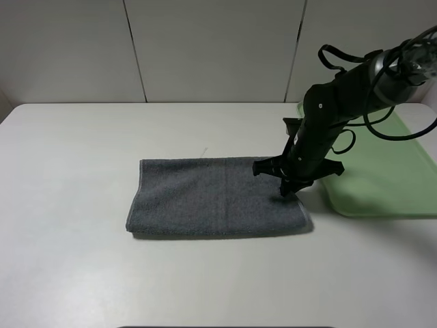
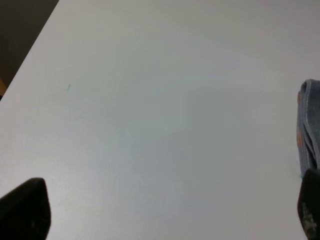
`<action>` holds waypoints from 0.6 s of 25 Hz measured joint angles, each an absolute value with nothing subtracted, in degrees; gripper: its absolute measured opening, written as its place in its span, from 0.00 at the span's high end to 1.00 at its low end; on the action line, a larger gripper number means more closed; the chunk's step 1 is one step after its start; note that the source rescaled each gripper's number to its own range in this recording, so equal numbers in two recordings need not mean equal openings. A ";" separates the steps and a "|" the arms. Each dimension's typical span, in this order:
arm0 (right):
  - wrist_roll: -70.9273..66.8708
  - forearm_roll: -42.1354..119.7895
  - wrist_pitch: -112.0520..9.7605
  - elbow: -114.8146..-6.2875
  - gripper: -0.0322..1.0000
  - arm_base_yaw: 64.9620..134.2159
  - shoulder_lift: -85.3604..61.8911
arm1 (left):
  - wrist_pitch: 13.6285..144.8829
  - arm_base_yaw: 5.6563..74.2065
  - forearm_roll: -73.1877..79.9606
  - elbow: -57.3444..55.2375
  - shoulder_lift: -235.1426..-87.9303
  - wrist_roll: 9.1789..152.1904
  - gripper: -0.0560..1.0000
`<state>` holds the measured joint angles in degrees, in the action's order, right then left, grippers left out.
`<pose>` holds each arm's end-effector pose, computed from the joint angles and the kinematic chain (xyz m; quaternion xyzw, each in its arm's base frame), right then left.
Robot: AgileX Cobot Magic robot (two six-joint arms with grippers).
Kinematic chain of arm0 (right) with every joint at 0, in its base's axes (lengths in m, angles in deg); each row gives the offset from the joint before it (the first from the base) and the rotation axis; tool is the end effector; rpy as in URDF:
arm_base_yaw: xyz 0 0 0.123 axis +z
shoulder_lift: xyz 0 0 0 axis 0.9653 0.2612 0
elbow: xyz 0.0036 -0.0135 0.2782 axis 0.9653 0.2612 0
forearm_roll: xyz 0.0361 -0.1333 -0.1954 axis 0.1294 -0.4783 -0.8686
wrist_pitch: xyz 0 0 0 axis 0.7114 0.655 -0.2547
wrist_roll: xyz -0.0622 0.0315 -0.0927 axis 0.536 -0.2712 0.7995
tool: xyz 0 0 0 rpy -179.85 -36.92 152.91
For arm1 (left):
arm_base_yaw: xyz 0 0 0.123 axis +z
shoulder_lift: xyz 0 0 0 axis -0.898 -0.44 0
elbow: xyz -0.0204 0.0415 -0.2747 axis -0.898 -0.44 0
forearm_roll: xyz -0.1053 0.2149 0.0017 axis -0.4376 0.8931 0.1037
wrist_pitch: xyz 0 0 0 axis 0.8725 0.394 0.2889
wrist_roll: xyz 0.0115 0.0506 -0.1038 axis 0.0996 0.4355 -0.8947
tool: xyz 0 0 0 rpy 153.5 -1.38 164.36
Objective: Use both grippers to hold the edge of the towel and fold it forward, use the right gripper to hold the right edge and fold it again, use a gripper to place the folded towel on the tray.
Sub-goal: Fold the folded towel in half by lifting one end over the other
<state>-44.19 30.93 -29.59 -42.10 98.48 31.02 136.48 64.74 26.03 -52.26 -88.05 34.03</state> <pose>0.3194 0.1397 0.0748 -0.0376 0.9954 0.0321 0.0817 0.0112 0.0162 0.2590 -0.1029 0.8454 0.0262 0.5235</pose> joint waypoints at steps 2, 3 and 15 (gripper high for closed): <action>-44.19 30.35 -28.73 -41.93 0.93 98.48 30.13 | 136.48 64.74 26.03 -52.26 -88.05 34.03 0.00; -44.19 30.20 -28.13 -41.86 0.93 98.48 29.60 | 136.48 64.74 26.03 -52.26 -88.05 34.03 0.00; -44.19 29.46 -22.06 -41.80 0.93 98.48 18.81 | 136.48 64.74 26.03 -52.26 -88.05 34.03 0.00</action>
<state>-44.19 29.46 -22.06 -41.80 98.48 18.81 136.48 64.74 26.03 -52.26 -88.05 34.03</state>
